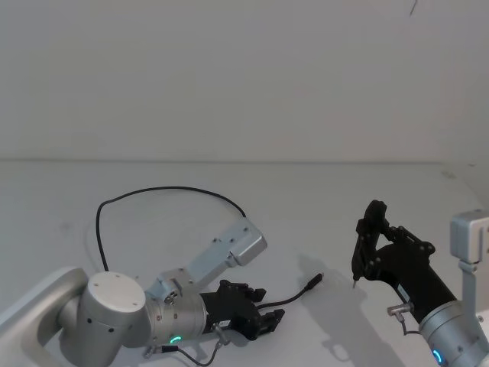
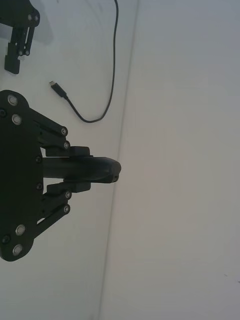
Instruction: Pick up the data cable with the one hand.
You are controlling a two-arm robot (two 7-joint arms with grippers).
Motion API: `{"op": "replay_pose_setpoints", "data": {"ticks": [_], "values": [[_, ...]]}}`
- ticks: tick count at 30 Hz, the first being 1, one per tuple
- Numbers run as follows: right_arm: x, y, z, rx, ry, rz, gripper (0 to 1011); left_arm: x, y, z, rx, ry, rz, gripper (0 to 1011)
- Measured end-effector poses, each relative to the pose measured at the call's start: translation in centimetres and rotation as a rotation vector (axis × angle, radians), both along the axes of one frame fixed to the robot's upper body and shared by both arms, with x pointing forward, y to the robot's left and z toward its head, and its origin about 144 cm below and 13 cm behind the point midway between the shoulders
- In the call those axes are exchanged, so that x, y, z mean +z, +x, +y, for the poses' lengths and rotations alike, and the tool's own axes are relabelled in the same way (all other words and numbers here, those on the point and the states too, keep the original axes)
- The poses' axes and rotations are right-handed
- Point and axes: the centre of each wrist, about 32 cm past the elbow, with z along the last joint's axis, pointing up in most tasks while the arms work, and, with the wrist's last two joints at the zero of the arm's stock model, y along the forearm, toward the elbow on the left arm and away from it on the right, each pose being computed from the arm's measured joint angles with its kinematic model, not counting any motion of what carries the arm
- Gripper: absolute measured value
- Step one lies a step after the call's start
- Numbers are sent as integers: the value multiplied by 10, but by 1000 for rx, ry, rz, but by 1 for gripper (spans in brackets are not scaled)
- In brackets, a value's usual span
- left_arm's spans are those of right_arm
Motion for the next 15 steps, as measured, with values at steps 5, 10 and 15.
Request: {"op": "replay_pose_setpoints", "data": {"ticks": [5, 10, 15], "values": [[0, 0, 0, 0, 0, 0, 279, 0, 0, 0, 0, 0, 1, 475], [0, 0, 0, 0, 0, 0, 279, 0, 0, 0, 1, 1, 1, 441], [0, 0, 0, 0, 0, 0, 279, 0, 0, 0, 2, 1, 2, 402]]}}
